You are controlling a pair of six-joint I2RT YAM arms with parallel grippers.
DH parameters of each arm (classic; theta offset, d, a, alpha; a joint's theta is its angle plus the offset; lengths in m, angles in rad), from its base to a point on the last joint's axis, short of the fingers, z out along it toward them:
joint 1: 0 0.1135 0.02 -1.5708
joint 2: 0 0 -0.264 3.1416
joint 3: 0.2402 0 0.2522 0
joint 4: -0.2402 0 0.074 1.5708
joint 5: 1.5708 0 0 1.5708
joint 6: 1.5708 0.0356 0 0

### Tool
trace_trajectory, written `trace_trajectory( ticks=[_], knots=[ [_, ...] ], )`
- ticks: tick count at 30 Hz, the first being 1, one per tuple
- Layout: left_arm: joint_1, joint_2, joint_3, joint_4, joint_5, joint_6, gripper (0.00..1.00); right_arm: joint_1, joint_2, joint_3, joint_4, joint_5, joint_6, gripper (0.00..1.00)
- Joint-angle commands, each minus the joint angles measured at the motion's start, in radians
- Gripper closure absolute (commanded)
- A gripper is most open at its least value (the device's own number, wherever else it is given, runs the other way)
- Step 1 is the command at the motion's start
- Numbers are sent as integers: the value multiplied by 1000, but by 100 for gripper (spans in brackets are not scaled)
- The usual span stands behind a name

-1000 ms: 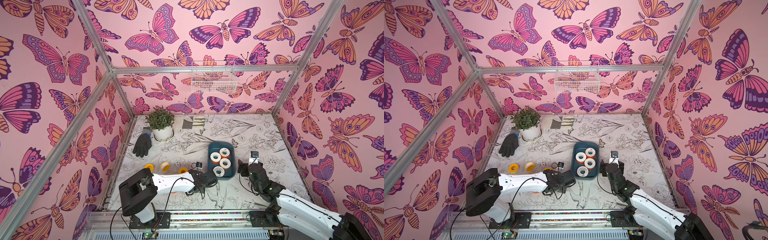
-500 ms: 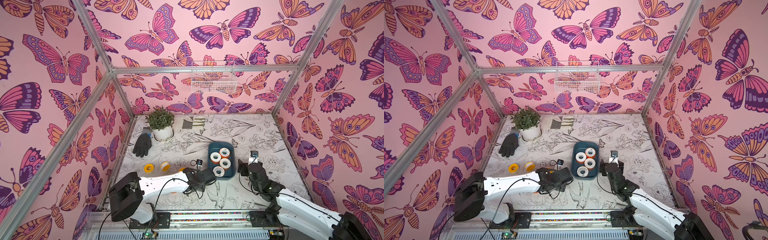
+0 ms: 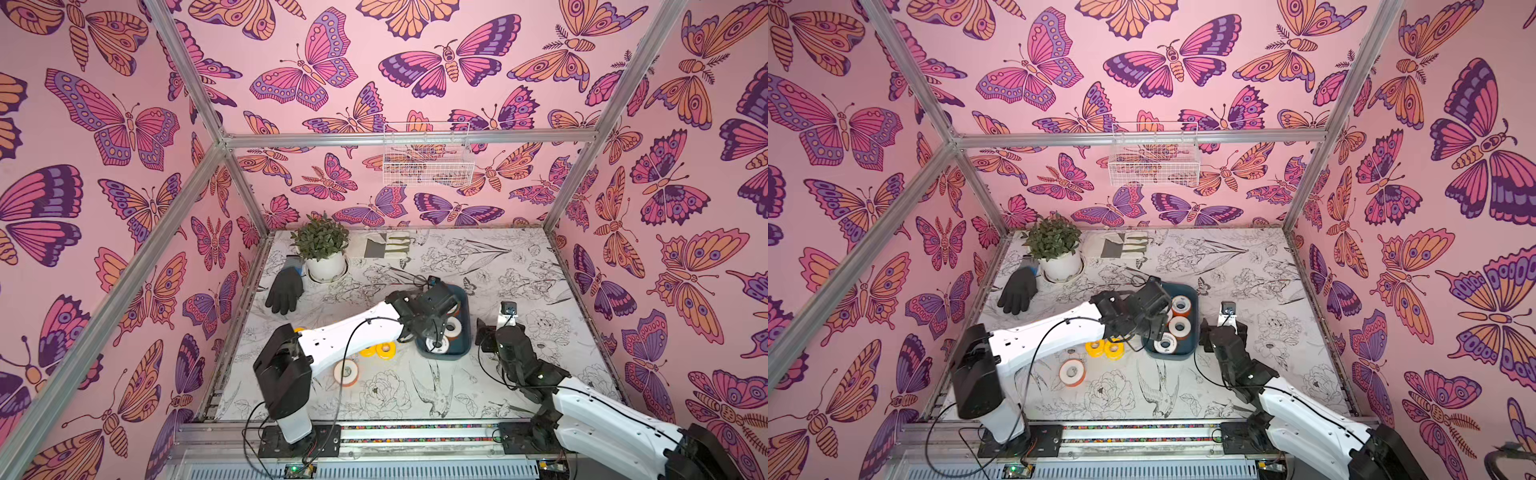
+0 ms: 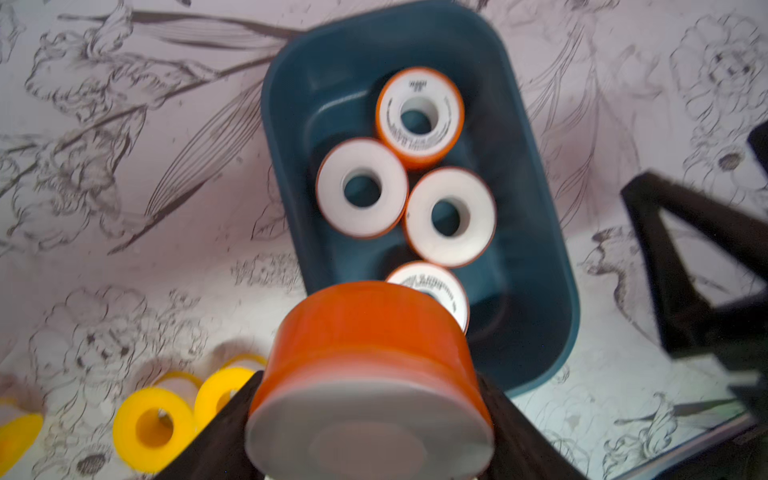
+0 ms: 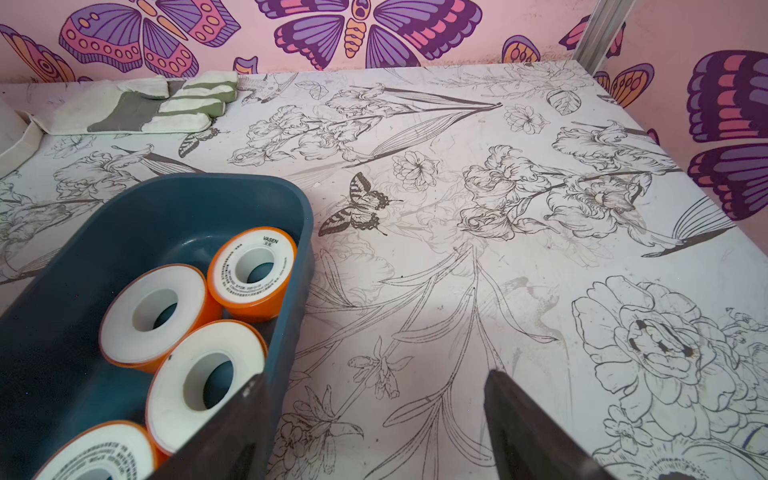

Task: Put the sealing tape into the storage box
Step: Pick up the sealing tape at the center of the board, then place the sealing tape in the storage box.

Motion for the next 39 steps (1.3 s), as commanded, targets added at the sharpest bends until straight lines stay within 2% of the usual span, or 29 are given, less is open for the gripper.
trace_trajectory(
  ticks=[1,7,13,24,39],
  knots=[
    [22,116,151,-47,109,87,40,-5,7,34,-21,24,16,16],
    [61,337,413,-124,162,111,40,-4,7,34,-24,26,16,17],
    [95,488,545,-141,228,119,41,-4,33,48,-28,25,15,17],
    [126,592,633,-146,253,119,40,-4,37,51,-25,21,14,17],
    [160,636,689,-156,274,122,39,-5,46,52,-25,21,11,17]
  ],
)
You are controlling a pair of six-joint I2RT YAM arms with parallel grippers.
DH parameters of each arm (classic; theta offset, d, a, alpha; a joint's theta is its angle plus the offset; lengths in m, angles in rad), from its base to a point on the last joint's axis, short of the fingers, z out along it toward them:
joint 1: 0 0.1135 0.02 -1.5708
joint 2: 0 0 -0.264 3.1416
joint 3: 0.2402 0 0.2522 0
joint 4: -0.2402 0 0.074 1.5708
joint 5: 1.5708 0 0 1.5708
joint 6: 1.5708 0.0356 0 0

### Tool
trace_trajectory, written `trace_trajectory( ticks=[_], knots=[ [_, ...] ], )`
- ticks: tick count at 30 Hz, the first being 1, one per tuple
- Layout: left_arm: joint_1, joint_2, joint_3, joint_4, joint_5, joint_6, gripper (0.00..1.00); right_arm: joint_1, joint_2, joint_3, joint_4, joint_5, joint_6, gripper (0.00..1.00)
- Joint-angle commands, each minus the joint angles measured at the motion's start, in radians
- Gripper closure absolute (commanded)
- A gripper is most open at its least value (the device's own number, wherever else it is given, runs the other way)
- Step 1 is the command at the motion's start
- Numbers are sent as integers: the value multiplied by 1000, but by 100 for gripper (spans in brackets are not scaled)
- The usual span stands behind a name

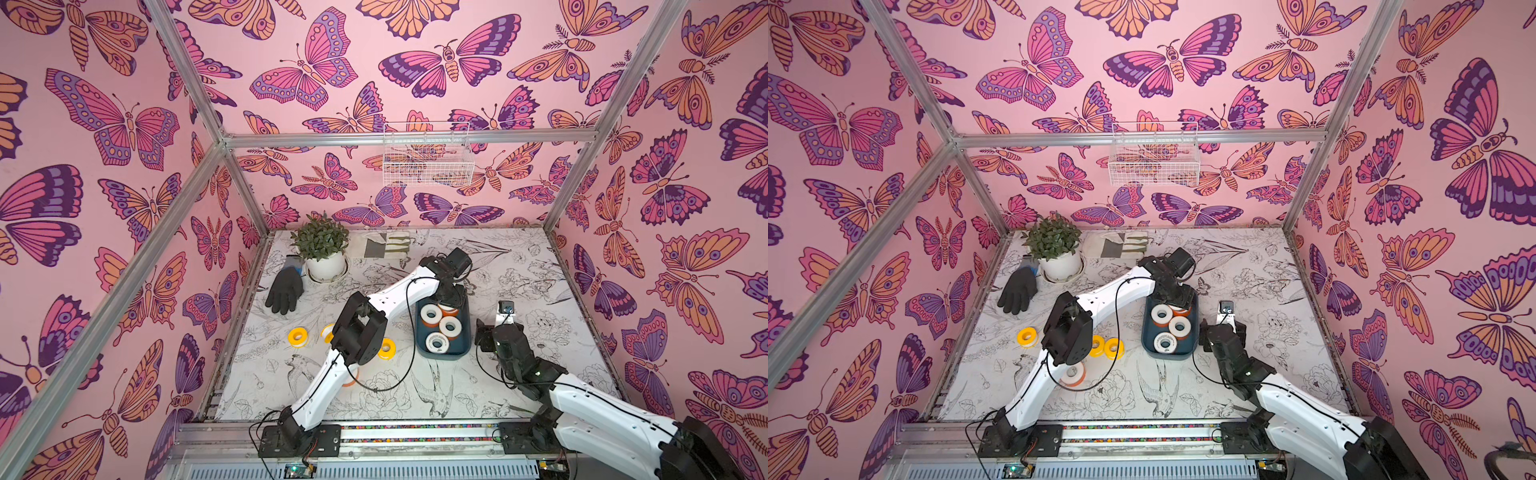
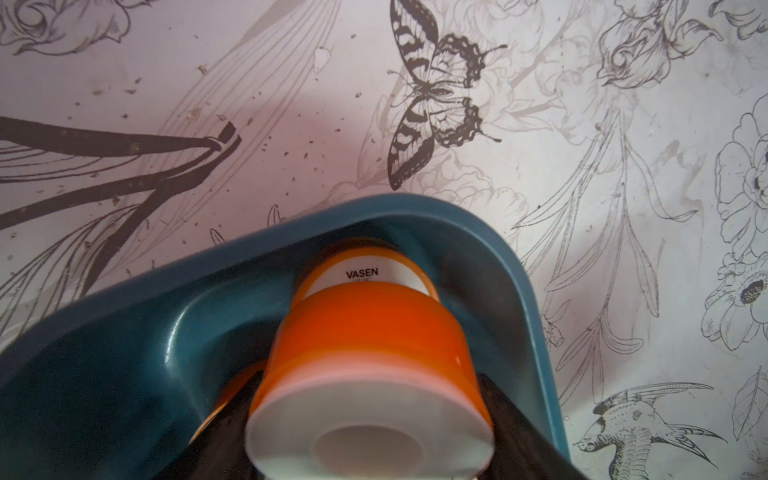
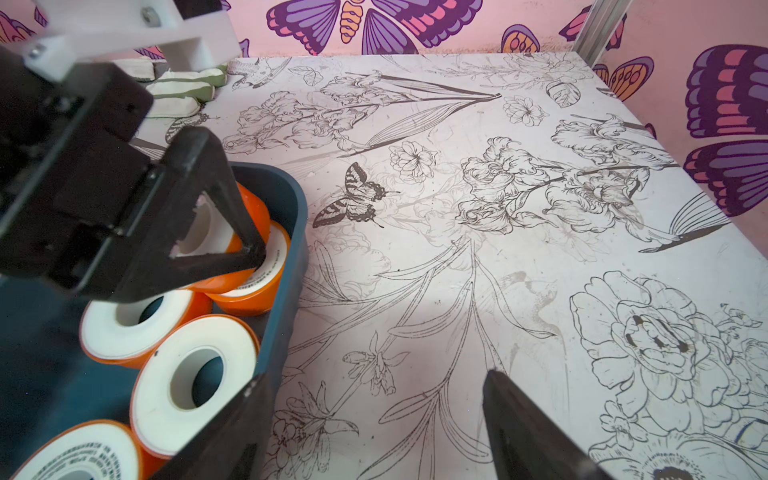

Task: Put the sealing tape into the storage box
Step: Place the sealing tape in the storage box.

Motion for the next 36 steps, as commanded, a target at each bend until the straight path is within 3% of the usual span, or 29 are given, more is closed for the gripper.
trace_trajectory(
  ticks=[1,5,11,20,24,29,36],
  knots=[
    [6,17,22,-29,12,19,38,-4,5,36,-13,17,12,17],
    [6,30,32,-32,26,22,33,-4,2,35,-14,17,12,17],
    [8,45,47,-35,29,22,17,-5,2,35,-14,17,12,17],
    [8,12,53,-45,23,30,13,-4,8,38,-12,15,12,17],
    [8,-20,41,-45,34,40,20,-4,14,41,-12,14,10,16],
    [8,-63,8,-43,15,37,43,-4,25,48,-19,6,11,16],
    [8,-65,21,-44,7,43,60,-4,34,54,-21,5,10,16]
  ],
)
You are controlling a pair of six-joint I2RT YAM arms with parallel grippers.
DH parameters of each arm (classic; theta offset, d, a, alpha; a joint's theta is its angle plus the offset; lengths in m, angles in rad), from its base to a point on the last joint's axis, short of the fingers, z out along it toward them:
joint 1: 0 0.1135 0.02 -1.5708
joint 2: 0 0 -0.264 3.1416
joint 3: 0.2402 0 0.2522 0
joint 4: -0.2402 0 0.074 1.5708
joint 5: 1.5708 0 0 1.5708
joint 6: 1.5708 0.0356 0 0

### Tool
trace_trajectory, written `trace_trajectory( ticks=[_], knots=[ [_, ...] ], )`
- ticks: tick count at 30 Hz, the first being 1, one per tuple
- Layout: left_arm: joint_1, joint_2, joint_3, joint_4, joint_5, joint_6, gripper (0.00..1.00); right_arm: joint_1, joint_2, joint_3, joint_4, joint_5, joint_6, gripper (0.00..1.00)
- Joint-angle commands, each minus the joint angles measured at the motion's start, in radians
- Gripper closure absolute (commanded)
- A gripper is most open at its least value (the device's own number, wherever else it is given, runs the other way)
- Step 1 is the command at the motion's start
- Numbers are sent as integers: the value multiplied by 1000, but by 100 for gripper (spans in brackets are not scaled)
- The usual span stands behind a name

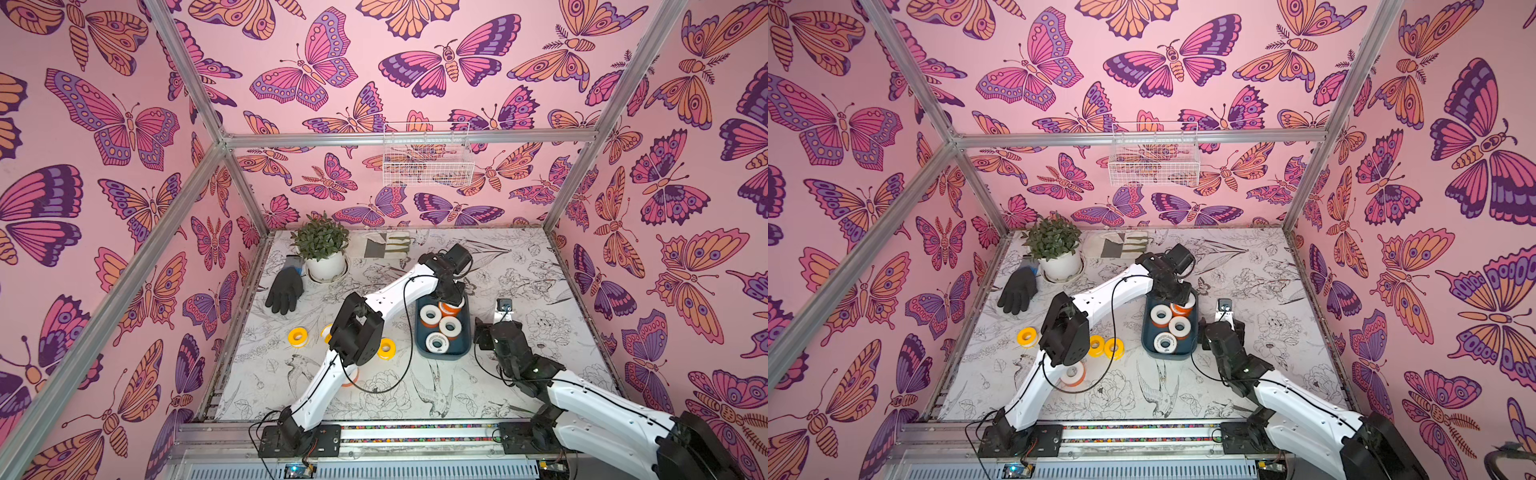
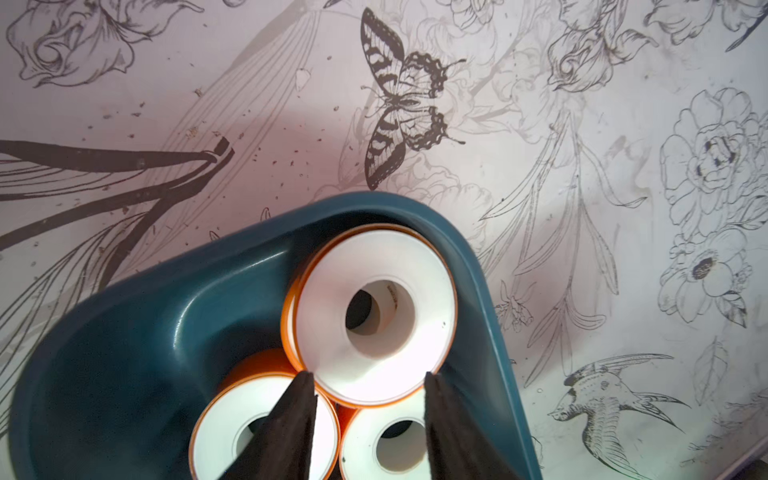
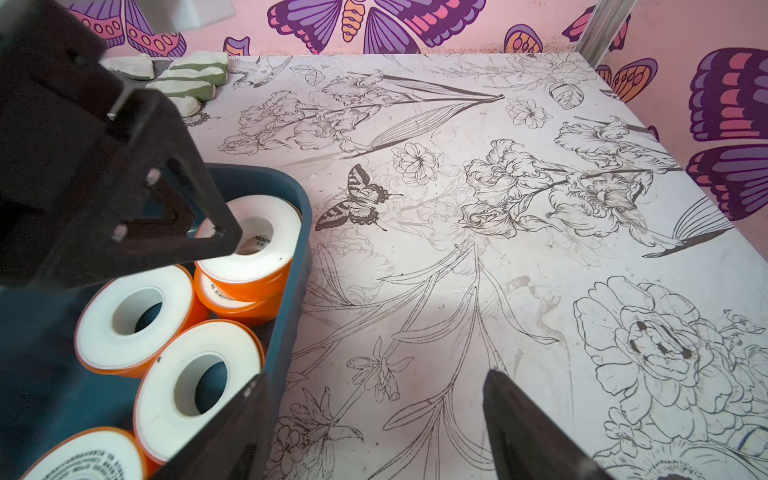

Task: Put the sealing tape into the storage box
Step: Place the sealing tape in the storage box.

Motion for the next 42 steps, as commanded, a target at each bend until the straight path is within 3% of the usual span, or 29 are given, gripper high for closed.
trace_trajectory(
  ticks=[1,8,19,42],
  knots=[
    [7,-35,2,-20,-20,13,61,-5,0,24,-17,6,11,16],
    [7,-1,50,-26,-29,20,63,-4,6,27,-16,5,11,17],
    [9,64,99,-63,-85,34,39,-4,1,26,-18,7,10,16],
    [20,83,74,-87,-99,41,41,-5,7,29,-18,6,9,17]
  ],
)
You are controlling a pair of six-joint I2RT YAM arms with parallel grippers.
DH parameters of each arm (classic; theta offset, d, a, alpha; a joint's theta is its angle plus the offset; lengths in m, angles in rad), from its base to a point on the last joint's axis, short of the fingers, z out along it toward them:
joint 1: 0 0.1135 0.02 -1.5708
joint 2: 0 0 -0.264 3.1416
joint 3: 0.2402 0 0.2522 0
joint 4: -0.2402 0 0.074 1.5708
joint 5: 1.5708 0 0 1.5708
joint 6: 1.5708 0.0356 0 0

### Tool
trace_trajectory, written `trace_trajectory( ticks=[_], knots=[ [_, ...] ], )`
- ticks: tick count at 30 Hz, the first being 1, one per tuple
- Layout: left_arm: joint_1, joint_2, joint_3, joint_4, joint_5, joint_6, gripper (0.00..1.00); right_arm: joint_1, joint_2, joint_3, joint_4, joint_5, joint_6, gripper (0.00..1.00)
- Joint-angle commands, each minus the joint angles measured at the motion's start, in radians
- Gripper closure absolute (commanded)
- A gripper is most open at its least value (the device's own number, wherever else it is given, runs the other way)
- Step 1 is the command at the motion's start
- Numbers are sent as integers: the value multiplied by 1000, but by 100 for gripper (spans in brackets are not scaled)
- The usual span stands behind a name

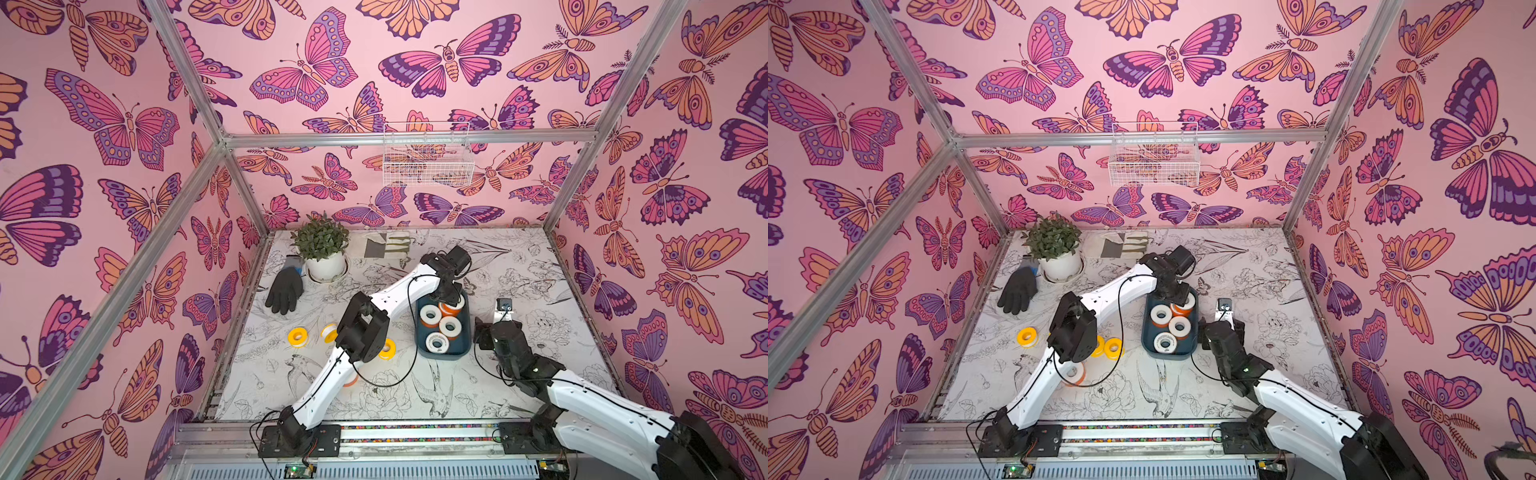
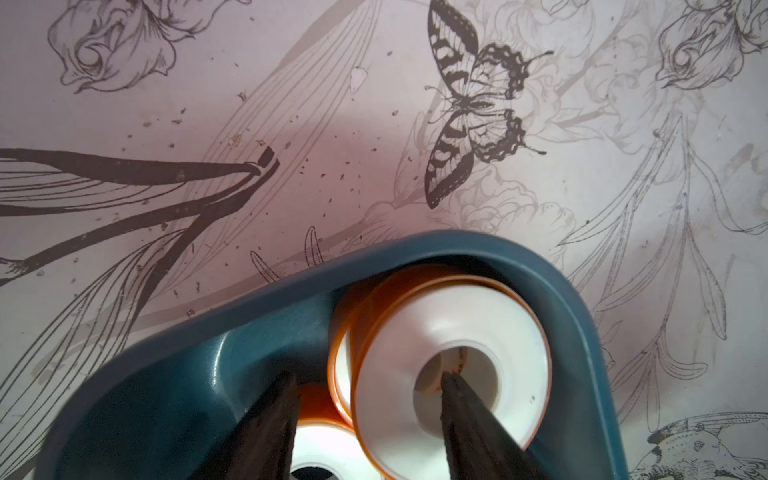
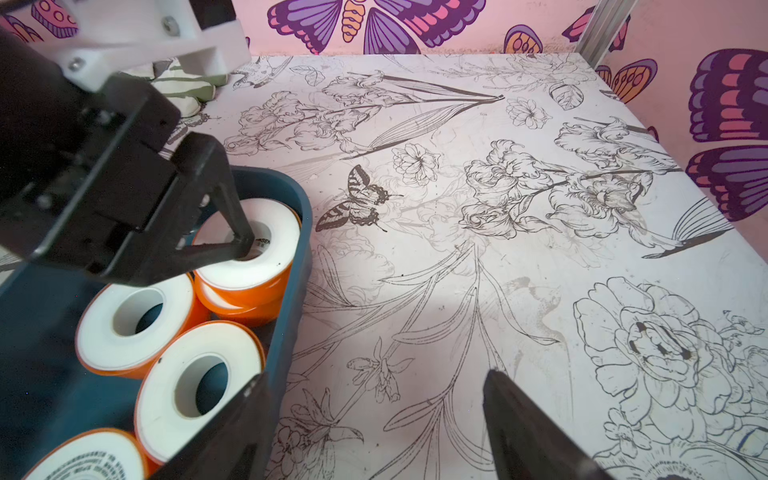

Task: Put the sealing tape into the storage box
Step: Place the sealing tape in the storage box.

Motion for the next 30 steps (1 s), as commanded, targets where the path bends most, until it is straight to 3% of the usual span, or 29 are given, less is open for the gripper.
trace_trajectory(
  ticks=[1,14,30],
  knots=[
    [7,-16,-21,-30,-22,18,41,-4,6,26,-14,5,9,16],
    [11,-43,-41,-32,-42,21,42,-4,12,30,-15,3,6,16],
    [16,-71,-35,-31,-47,30,31,-6,15,30,-15,1,7,16]
  ],
)
